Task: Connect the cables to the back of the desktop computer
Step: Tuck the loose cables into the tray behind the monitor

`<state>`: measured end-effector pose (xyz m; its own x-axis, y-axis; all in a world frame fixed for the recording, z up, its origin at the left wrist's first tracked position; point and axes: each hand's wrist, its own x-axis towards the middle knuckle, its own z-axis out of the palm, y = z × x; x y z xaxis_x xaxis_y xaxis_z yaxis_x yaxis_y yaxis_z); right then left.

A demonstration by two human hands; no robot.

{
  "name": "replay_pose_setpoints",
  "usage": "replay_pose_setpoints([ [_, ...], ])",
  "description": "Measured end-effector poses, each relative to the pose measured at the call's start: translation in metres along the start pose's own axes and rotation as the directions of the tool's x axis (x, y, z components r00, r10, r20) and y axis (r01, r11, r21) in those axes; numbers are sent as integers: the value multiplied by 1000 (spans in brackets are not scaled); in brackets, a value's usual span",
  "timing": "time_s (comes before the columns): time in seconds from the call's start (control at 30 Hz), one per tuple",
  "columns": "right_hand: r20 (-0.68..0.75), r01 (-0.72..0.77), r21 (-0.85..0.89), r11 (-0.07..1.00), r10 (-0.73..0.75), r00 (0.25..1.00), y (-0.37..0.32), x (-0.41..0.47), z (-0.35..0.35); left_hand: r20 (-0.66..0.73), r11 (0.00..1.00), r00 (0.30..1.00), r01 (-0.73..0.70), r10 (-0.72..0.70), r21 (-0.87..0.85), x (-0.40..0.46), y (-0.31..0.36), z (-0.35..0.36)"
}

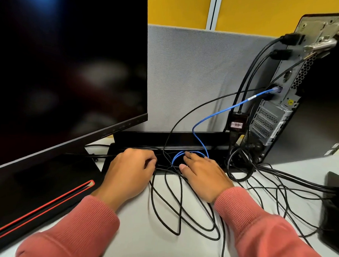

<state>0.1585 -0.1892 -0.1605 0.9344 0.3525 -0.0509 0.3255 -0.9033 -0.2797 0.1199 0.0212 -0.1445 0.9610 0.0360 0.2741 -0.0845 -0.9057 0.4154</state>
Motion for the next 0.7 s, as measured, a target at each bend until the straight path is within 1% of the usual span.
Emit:
replay_pose_setpoints([
  [0.17, 80, -43, 15, 999, 42, 996, -3, 2, -5, -3, 1000, 1000, -2, 2, -4, 1, 0, 1],
  [0.27, 93, -44, 22, 999, 42, 995, -3, 2, -7, -3, 1000, 1000, -3, 3, -4, 1, -1, 1],
  [0.4, 49, -24, -3, 1000, 24, 999, -2, 1, -4, -12, 1000, 1000, -7, 7, -7, 1, -2, 1],
  [0.5, -8, -31, 40, 999, 31, 999, 0, 0, -4, -11, 1000, 1000, -13, 13, -11, 2, -3, 2],
  [0.7, -22, -27, 54, 998, 28, 999, 0, -1, -3, -10, 1000, 1000, -23, 23, -6, 2, -3, 2],
])
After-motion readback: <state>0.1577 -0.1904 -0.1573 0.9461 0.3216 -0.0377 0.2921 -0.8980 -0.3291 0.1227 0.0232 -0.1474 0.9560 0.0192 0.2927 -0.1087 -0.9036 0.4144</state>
